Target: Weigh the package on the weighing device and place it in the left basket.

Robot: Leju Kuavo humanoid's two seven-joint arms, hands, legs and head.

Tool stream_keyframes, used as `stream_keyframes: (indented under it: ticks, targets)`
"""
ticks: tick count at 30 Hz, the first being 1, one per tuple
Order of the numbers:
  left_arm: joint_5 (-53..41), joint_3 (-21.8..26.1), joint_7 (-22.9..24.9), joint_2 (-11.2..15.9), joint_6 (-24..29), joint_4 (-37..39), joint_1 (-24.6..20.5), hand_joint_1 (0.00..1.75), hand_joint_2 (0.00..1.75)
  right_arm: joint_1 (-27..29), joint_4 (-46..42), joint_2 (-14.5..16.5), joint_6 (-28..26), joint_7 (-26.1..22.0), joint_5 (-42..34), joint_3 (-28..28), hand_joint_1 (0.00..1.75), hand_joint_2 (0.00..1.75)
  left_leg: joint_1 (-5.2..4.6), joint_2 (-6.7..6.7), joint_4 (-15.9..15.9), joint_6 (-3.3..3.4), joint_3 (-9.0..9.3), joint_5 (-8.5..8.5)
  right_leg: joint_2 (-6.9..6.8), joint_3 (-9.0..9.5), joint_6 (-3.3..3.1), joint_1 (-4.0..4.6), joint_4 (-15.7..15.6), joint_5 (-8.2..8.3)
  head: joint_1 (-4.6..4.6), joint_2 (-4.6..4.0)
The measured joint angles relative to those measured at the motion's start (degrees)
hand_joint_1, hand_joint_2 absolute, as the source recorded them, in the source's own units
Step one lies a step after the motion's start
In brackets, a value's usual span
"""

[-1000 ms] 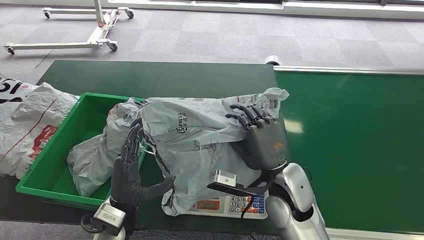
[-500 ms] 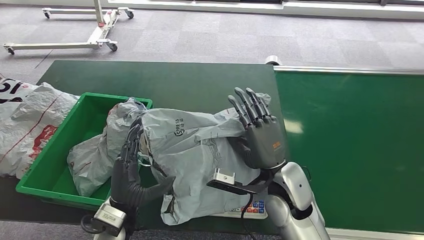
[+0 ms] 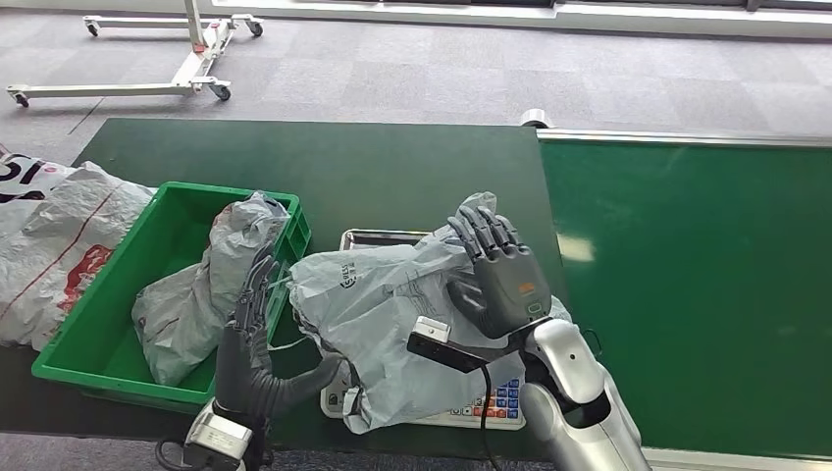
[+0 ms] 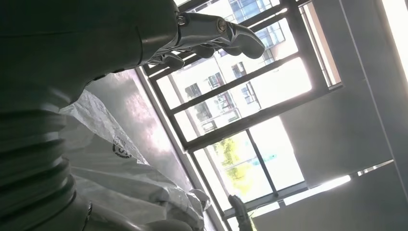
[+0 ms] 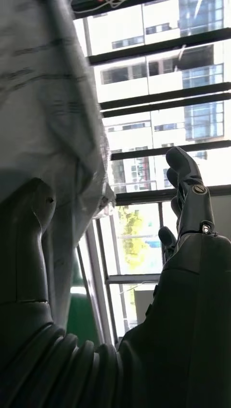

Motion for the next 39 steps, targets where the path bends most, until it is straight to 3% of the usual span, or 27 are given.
stream_keyframes:
  ticks: [19, 22, 25, 28, 32, 39]
  targets:
    - [-0.7, 0.0, 0.0, 0.3, 0.3, 0.0, 0.1, 0.0, 1.75, -0.2, 4.4, -1.7, 1.2, 0.3, -0.3, 0.1, 0.0, 0.0, 0.0, -0.01, 0.0, 0.0, 0.0, 0.0, 0.0, 0.0, 0.0, 0.0, 0.0, 0.0, 0.01, 0.0]
    - [-5.8, -0.1, 2.1, 0.4, -1.7, 0.7, -0.4, 0.0, 1.75, -0.1, 4.5, -1.9, 1.8, -0.2, -1.4, 0.1, 0.0, 0.0, 0.0, -0.02, 0.0, 0.01, 0.03, 0.0, -0.03, -0.03, 0.0, -0.02, 0.0, 0.0, -0.01, 0.0]
    - [-23.7, -1.0, 8.8, 0.6, -9.2, 6.2, -4.3, 0.0, 1.75, -0.1, 4.5, -2.2, 1.7, -1.0, -2.7, 0.3, 0.0, 0.0, -0.01, -0.14, 0.0, 0.05, 0.01, 0.05, -0.21, 0.0, 0.0, -0.05, 0.0, 0.01, 0.01, 0.0]
    - [-35.1, -2.6, 11.1, 0.7, -13.0, 14.9, -9.9, 0.0, 1.75, -0.2, 4.7, -2.3, 1.2, -1.4, -3.4, 0.8, 0.0, 0.0, -0.01, -0.08, 0.0, 0.03, 0.02, 0.09, -0.16, -0.02, -0.03, -0.04, 0.0, 0.11, 0.0, 0.0]
    - [-37.9, -5.3, 10.7, 1.2, -14.9, 25.5, -16.9, 0.0, 1.75, -1.0, 5.4, -2.4, 0.9, -1.6, -4.4, 1.3, 0.0, 0.0, -0.01, -0.06, 0.0, 0.01, 0.03, 0.15, -0.13, -0.01, -0.04, -0.04, 0.0, 0.18, 0.0, 0.0]
    - [-39.0, -11.8, 10.1, 1.3, -17.8, 39.5, -24.7, 0.0, 1.75, -4.0, 7.9, -2.4, 0.9, -1.9, -6.4, 2.4, 0.0, 0.0, -0.01, -0.3, 0.0, 0.04, 0.1, 0.17, -0.28, 0.18, -0.02, -0.07, 0.0, 0.14, -0.01, 0.0]
